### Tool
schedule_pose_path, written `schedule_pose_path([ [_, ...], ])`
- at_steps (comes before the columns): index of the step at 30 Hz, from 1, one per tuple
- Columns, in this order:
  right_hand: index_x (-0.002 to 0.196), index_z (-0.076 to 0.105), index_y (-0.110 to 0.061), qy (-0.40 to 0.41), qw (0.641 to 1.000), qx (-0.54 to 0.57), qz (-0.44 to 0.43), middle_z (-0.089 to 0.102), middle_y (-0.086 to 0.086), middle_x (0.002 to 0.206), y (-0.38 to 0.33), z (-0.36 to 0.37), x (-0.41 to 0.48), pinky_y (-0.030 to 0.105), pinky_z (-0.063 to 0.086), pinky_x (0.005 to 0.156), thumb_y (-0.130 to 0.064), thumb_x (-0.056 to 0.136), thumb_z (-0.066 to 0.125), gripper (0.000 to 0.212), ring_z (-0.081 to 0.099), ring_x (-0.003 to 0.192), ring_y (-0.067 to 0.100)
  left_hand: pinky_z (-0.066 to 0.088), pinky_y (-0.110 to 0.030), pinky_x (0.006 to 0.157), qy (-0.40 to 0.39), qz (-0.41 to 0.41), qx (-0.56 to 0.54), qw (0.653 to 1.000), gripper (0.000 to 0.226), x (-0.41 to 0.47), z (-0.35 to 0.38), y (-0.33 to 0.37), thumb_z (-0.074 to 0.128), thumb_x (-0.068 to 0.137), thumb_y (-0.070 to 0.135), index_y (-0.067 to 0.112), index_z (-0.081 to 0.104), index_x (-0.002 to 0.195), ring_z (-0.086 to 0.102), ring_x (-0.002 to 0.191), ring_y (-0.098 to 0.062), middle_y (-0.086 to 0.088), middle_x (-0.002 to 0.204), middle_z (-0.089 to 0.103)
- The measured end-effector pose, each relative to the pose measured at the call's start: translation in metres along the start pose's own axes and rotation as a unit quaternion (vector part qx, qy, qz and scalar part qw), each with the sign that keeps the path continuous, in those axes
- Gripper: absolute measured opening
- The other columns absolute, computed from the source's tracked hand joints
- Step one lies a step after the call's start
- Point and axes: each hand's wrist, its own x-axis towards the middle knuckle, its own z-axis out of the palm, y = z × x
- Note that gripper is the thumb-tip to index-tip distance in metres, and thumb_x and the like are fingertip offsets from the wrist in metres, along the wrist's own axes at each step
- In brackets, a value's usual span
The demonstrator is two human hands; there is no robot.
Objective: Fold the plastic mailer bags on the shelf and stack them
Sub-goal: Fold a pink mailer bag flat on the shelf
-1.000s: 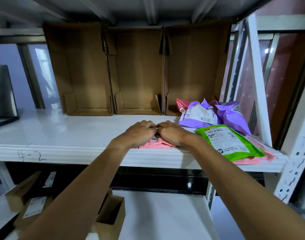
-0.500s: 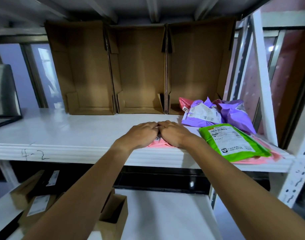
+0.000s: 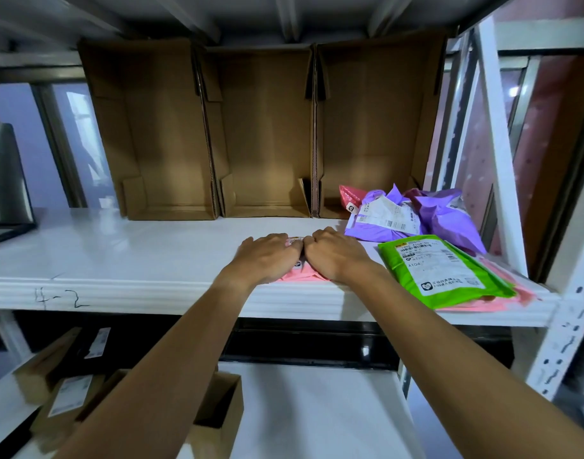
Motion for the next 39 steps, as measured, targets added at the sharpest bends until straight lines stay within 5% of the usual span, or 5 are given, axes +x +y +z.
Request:
schedule_pose_path([
  [11, 0.123, 0.060, -0.011, 0.057, 0.985, 0.160, 0.029, 0.056, 0.010, 0.128, -0.004, -0.003, -0.006, 0.044, 0.041, 0.099, -0.025, 0.100, 0.034, 0.038, 0.047, 0.123, 0.028, 0.036, -0.041, 0.107, 0.056, 0.006, -0.105, 0.993, 0.039, -0.008, -0.006, 0.007, 0.032, 0.107, 0.023, 0.012, 0.055, 0.137, 0.044, 0.134, -0.031, -0.012, 0.145, 0.050],
  [15, 0.111, 0.067, -0.018, 0.075, 0.977, 0.199, 0.008, 0.060, 0.007, 0.117, -0.005, -0.005, -0.009, 0.037, 0.041, 0.083, -0.030, 0.090, 0.035, 0.040, 0.055, 0.104, 0.026, 0.039, -0.036, 0.098, 0.078, 0.026, -0.116, 0.990, 0.038, -0.015, -0.009, 0.008, 0.036, 0.104, 0.018, 0.016, 0.058, 0.135, 0.051, 0.123, -0.028, -0.006, 0.142, 0.056],
  [20, 0.147, 0.039, -0.016, -0.049, 0.985, 0.167, -0.008, 0.045, 0.009, 0.146, -0.005, -0.004, -0.007, 0.042, 0.038, 0.102, -0.036, 0.093, 0.034, 0.057, 0.043, 0.132, 0.029, 0.026, -0.032, 0.113, -0.013, -0.004, -0.164, 0.986, 0.048, -0.006, -0.008, 0.003, 0.029, 0.109, 0.021, 0.014, 0.031, 0.156, 0.030, 0.147, -0.025, -0.003, 0.163, 0.029],
  [26, 0.160, 0.005, -0.018, -0.112, 0.981, 0.158, -0.004, 0.000, 0.001, 0.168, -0.001, -0.001, -0.004, 0.037, 0.005, 0.125, -0.039, 0.105, 0.020, 0.061, -0.001, 0.154, 0.017, 0.004, -0.029, 0.124, -0.064, -0.017, -0.219, 0.973, 0.054, 0.000, 0.001, -0.004, 0.016, 0.110, 0.042, 0.026, 0.010, 0.161, 0.005, 0.154, -0.009, 0.010, 0.168, 0.004],
  [39, 0.158, 0.017, -0.021, -0.099, 0.978, 0.182, 0.013, 0.013, 0.004, 0.166, 0.000, -0.001, -0.006, 0.048, 0.016, 0.122, -0.047, 0.096, 0.021, 0.068, 0.009, 0.153, 0.024, 0.014, -0.033, 0.122, -0.043, -0.042, -0.208, 0.976, 0.051, 0.001, 0.001, 0.000, 0.015, 0.111, 0.037, 0.024, 0.020, 0.160, 0.017, 0.153, -0.016, 0.003, 0.167, 0.015],
])
